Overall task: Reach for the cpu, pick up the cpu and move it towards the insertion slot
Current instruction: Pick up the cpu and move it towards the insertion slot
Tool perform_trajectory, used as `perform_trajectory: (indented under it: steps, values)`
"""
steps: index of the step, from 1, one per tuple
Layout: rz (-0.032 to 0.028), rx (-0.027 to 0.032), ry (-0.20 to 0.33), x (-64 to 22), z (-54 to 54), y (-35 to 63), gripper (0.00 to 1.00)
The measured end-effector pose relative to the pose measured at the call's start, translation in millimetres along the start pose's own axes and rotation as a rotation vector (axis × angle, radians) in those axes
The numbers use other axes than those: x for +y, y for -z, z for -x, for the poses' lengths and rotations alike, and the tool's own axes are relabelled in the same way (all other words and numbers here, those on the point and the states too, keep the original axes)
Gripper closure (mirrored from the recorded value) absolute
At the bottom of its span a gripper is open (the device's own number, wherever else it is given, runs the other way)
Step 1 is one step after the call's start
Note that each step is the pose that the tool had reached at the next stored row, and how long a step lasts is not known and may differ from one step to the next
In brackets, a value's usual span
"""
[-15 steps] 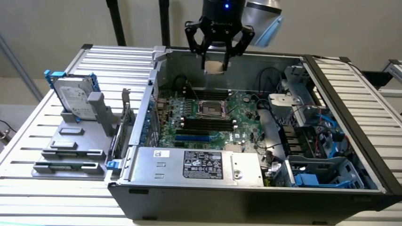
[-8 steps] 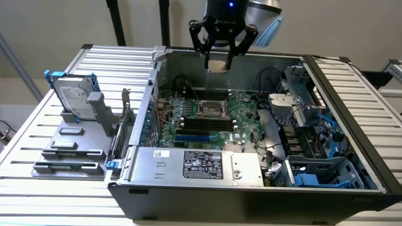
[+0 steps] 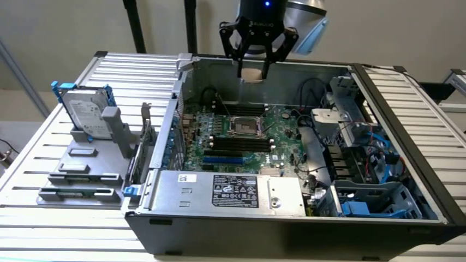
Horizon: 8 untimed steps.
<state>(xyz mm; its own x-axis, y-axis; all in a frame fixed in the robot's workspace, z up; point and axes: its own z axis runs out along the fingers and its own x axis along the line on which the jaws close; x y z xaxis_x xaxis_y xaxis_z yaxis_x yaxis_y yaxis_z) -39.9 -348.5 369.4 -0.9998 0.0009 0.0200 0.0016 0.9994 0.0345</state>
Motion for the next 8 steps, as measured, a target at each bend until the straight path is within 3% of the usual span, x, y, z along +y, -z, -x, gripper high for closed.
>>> perform_trajectory:
  steps: [8]
  values:
    - [0.0001,-0.0001,-0.001,1.1,0.3,-0.1,0.45]
